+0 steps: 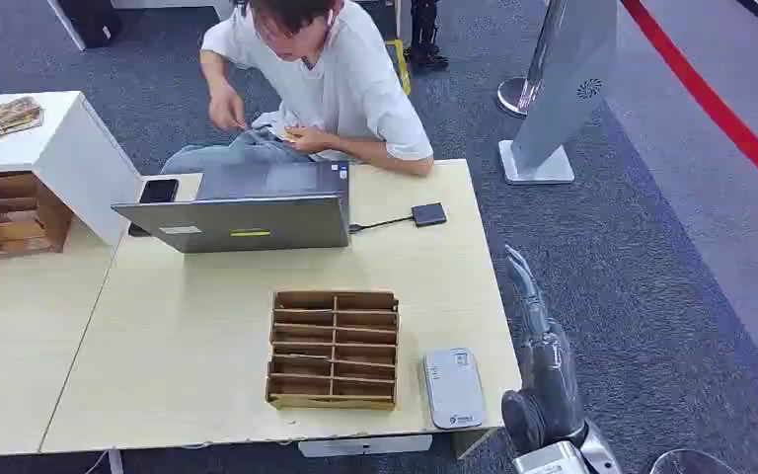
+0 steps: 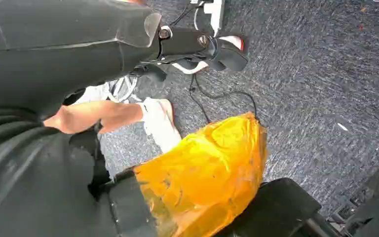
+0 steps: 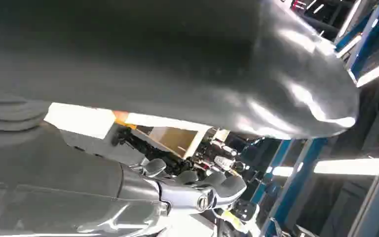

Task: Pass the card to the sensor for recognition and then transmit it.

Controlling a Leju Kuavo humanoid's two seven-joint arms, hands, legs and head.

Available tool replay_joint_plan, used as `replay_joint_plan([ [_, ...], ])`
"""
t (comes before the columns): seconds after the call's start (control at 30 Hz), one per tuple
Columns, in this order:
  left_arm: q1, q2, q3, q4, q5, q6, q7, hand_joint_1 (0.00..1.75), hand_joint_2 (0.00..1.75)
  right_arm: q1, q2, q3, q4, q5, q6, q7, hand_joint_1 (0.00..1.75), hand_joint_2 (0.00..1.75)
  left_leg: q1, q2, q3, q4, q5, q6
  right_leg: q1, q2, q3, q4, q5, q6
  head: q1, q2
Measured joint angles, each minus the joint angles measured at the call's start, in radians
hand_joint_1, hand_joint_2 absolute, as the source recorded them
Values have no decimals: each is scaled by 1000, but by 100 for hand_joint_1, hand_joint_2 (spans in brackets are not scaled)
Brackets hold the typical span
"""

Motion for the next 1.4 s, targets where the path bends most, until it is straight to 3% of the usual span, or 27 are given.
replay_joint_plan([
  [0.57,0,0,0,0,-2,1,2,0,0,1,0,0,-2,5,0,0,0,0,0,0,0,0,0,0,0,0,0,0,0,0,0,0],
  [0.6,0,0,0,0,-2,1,2,0,0,1,0,0,-2,6,0,0,0,175,0,0,0,0,0,0,0,0,0,0,0,0,0,0],
  [0.73,0,0,0,0,-4,1,2,0,0,0,0,0,-3,18,0,0,0,175,0,0,0,0,0,0,0,0,0,0,0,0,0,0],
  [0.9,-4,-1,0,-3,-15,-19,3,0,0,-43,-2,-7,-2,169,-16,53,0,175,0,0,0,0,0,0,0,0,0,0,0,0,0,0],
  [1.03,-91,-26,1,-29,0,-163,74,0,0,-190,-3,19,31,305,29,149,0,175,0,-1,-1,0,5,0,0,-1,0,0,4,1,0,0],
  [1.23,-140,-47,-3,-55,0,-169,78,0,0,-388,-5,66,125,549,25,300,0,175,0,2,0,0,6,0,0,2,0,0,7,0,0,0],
  [1.4,-140,-50,-21,-65,-3,-190,79,0,0,-514,-9,97,207,707,27,383,0,175,0,0,0,0,6,0,0,1,0,0,6,0,0,0],
])
